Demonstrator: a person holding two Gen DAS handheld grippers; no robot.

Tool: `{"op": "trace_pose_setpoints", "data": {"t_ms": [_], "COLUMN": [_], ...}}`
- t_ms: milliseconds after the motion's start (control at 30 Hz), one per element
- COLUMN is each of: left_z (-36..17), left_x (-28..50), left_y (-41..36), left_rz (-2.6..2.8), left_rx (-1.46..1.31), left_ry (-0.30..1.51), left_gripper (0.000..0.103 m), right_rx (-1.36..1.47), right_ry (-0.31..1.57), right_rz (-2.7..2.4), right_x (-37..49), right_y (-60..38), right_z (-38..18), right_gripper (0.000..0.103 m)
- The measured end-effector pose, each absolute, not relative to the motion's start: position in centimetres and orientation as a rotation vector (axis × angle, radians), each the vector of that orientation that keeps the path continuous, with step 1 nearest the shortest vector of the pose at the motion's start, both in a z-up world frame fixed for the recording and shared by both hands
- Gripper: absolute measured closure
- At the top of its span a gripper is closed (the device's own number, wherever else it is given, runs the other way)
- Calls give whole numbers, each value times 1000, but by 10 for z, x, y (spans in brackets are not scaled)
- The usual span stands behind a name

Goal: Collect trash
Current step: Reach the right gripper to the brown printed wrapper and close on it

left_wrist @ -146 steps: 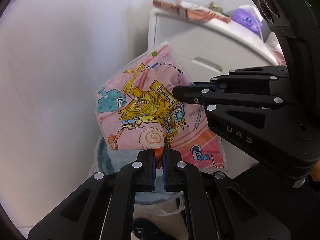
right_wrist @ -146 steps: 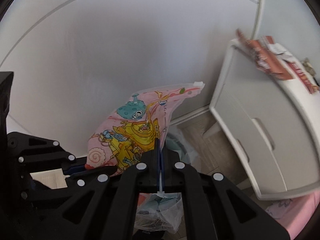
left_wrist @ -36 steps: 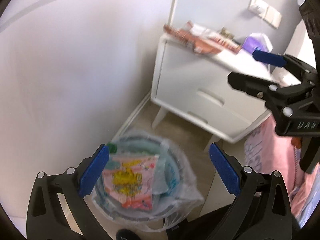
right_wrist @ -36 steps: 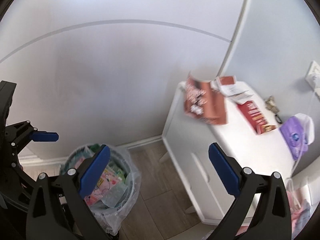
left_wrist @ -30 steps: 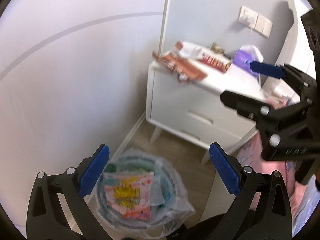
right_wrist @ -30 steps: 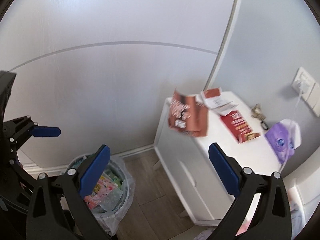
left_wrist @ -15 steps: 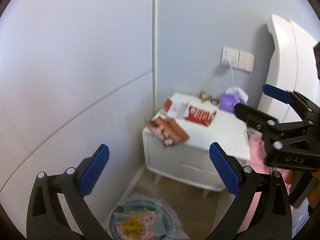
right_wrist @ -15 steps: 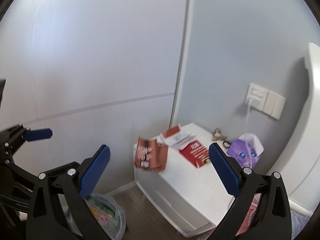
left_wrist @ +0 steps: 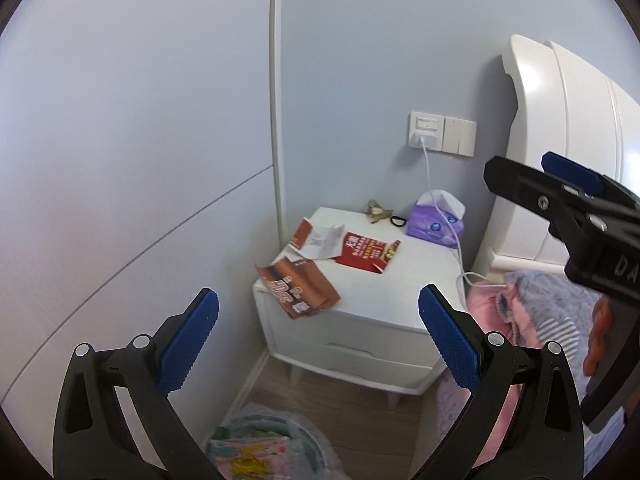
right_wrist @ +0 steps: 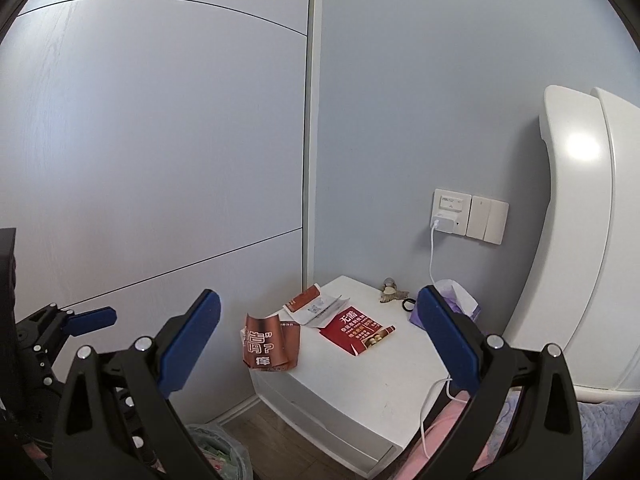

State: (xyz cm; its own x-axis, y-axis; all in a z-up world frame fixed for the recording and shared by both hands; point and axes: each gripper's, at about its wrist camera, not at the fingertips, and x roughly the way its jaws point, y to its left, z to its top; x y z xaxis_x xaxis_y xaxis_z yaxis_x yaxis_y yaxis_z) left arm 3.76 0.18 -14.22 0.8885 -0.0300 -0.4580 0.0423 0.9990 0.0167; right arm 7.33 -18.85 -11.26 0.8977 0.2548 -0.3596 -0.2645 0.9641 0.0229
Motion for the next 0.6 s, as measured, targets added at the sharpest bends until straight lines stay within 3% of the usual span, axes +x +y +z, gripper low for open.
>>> {"op": "trace_pose_setpoints", "data": {"t_ms": [600], "left_z": [-194], "left_x": [52], "left_y": [0], "left_rz": [-97], "left_rx": [66], "left_ry": [620], "left_gripper": [6], "right_rx": [-51], "right_ry": [557], "right_rz": [254], "right_x": [95], "right_y": [-187], "right_z": [-172], "right_gripper": [7]}}
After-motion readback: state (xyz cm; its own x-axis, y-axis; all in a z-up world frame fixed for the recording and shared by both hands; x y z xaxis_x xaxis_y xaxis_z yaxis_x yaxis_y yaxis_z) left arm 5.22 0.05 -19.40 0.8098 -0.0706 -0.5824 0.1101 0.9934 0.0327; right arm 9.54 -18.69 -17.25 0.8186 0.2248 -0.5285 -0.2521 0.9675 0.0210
